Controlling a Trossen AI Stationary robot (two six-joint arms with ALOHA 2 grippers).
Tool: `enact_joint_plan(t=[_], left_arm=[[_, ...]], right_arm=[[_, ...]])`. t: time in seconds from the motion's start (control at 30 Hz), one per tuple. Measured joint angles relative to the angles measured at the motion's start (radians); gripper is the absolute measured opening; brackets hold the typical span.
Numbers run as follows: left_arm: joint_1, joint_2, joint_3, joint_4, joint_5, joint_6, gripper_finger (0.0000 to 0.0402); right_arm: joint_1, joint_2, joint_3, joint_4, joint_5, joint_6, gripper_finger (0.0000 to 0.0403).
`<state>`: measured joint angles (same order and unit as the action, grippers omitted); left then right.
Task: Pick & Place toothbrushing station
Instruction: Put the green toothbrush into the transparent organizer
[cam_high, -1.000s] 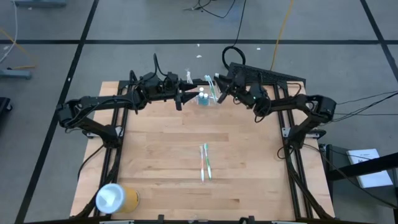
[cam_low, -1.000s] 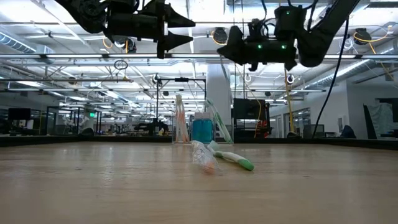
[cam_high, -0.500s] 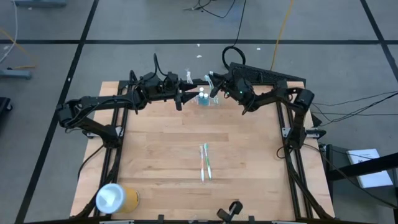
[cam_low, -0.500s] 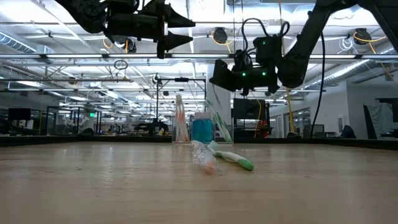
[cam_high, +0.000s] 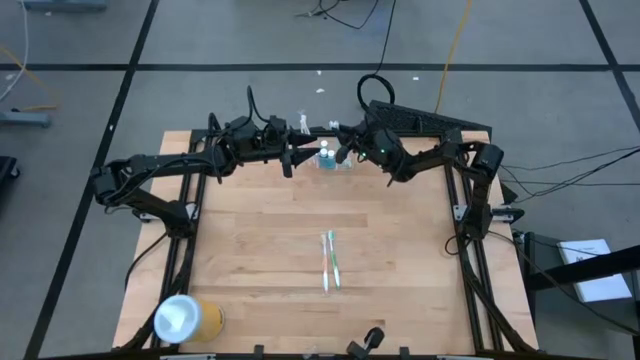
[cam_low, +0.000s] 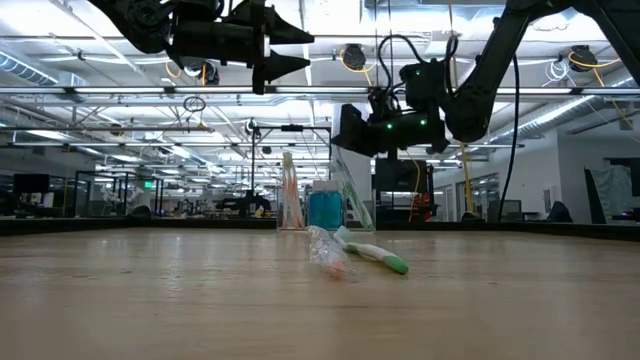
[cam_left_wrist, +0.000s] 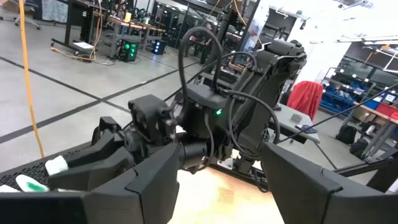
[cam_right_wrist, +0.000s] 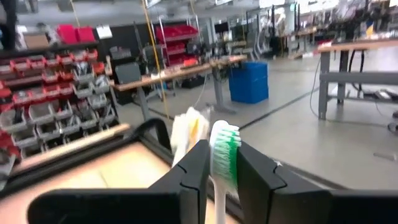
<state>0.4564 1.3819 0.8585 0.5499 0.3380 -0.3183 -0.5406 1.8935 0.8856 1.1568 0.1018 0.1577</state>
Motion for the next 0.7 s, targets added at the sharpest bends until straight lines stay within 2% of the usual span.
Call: enact_joint_plan(t=[0.27, 0.7], left_arm=[[0.000, 0.000, 0.000, 0.000, 0.000, 0.000, 0.0237], [0.000, 0.000, 0.000, 0.000, 0.000, 0.000, 0.0237]], right_arm=[[0.000, 0.000, 0.000, -0.075, 0.001, 0.014, 0.0058], [0.001, -0.010, -0.001, -0.092, 0.029, 0.015, 0.0103]])
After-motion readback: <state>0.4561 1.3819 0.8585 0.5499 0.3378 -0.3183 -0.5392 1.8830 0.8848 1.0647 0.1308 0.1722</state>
